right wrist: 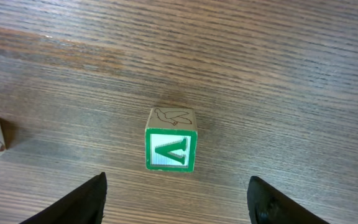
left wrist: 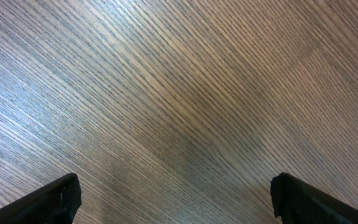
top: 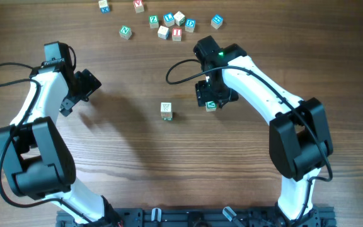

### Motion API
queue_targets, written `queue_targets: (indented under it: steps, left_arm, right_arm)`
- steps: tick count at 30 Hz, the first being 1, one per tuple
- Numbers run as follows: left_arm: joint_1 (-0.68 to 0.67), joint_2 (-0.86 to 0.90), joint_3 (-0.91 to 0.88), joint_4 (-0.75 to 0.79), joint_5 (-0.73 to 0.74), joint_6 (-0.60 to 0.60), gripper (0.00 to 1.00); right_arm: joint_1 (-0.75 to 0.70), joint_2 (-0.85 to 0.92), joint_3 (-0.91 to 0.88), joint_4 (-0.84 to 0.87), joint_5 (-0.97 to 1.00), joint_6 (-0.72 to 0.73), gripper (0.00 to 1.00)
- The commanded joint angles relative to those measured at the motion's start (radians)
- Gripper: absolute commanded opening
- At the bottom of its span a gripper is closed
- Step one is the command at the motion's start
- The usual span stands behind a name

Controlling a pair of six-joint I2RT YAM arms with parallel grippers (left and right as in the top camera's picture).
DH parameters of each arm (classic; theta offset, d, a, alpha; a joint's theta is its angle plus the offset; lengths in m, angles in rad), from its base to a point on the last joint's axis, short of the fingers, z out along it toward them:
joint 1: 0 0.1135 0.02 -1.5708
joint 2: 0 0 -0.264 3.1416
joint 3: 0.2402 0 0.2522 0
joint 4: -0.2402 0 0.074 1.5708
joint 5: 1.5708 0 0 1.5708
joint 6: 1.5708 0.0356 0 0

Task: Form a tower
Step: 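Align the right gripper over the green V block and close on it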

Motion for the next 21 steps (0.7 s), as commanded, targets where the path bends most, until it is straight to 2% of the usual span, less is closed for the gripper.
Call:
queue_targets:
  steps: [1,4,9,16,19,21]
  left_arm:
    - [0.007,-0.019,0.011,0.000,0.001,0.008,1.00]
    - [0.007,-0.019,0.011,0.000,0.001,0.008,1.00]
    - [0.007,-0.019,0.011,0.000,0.001,0.008,1.00]
    - [0.007,-0.019,0.011,0.000,0.001,0.008,1.00]
    - [0.007,-0.019,0.011,0.000,0.001,0.008,1.00]
    - [0.007,-0.019,0.011,0.000,0.001,0.008,1.00]
  right_arm:
    - [0.008,-0.010,-0.052,0.031,-0.012,0.002,0.65]
    - [0.008,-0.009,-0.098,0.089,-0.021,0.010,0.58]
    - [0.008,-0.009,-0.140,0.161,-0.023,0.024,0.56]
    - [0.008,-0.008,-0.140,0.180,-0.023,0.026,0.41]
    - [0.008,-0.008,-0.141,0.179,-0.024,0.027,0.41]
    - [0.008,-0.008,-0.141,0.179,-0.025,0.027,0.46]
